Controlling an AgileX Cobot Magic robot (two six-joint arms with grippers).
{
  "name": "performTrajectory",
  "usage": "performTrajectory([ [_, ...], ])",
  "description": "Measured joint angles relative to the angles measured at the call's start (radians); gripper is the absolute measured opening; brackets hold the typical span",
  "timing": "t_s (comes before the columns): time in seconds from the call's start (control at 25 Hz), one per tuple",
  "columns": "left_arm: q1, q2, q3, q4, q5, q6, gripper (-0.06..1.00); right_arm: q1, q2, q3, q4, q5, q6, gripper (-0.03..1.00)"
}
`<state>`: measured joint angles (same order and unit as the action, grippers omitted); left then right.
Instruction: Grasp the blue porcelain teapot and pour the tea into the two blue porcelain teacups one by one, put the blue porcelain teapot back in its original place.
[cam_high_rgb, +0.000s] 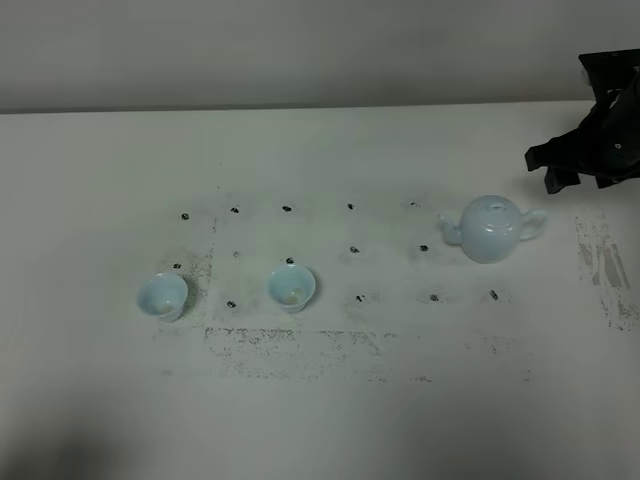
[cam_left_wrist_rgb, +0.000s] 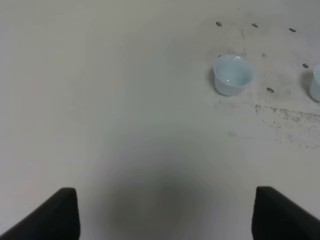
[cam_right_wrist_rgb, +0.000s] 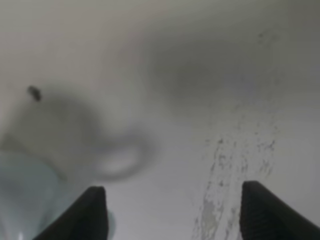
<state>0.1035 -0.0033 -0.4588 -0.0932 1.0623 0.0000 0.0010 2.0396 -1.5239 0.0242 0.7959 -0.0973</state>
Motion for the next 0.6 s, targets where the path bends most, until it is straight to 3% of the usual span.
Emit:
performTrajectory([
  [0.32, 0.0, 0.0, 0.0, 0.0, 0.0, 0.0, 0.67, 0.0, 0.062, -0.004, 0.001, 0.014, 0.002, 0.54],
  [0.6, 0.0, 0.0, 0.0, 0.0, 0.0, 0.0, 0.67, 0.0, 0.064, -0.006, 0.001, 0.087, 0.002, 0.54],
])
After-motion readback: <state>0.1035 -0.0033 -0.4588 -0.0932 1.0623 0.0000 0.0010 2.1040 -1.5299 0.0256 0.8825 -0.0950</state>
